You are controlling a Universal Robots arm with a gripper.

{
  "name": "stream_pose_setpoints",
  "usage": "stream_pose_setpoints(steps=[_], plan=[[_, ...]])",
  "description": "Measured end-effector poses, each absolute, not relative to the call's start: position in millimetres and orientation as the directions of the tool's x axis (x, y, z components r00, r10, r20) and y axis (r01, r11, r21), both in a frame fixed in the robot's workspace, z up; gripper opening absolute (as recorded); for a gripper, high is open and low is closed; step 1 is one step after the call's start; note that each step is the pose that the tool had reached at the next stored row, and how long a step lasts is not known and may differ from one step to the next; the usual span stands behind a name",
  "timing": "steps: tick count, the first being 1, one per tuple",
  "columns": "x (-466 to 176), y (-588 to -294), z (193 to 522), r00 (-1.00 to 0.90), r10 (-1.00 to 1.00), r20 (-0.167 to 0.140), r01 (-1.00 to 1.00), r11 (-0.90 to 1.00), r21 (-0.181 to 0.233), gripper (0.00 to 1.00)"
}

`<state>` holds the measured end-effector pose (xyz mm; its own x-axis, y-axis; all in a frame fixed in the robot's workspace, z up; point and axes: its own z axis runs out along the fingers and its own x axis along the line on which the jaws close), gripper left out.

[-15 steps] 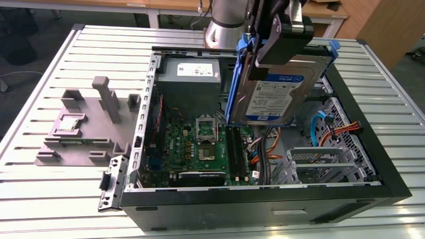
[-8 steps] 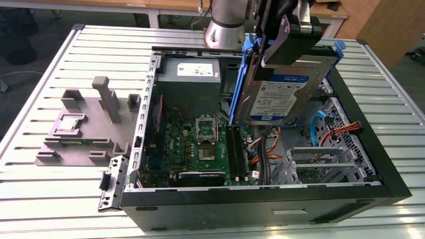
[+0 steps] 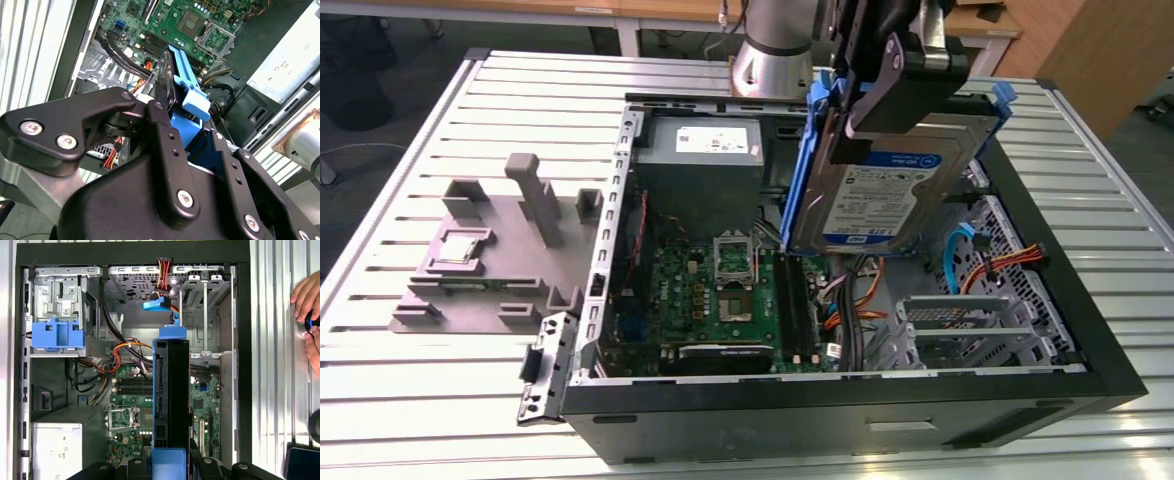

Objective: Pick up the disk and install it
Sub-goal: 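Insert the disk into the insertion slot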

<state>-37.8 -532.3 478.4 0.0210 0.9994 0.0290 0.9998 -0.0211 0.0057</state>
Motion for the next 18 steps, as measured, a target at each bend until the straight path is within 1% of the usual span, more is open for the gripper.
stream_pose_setpoints(steps=[18], plan=[[-37.8, -536.9, 478.3, 0.021, 0.999, 0.029, 1.000, -0.021, 0.006, 0.36]])
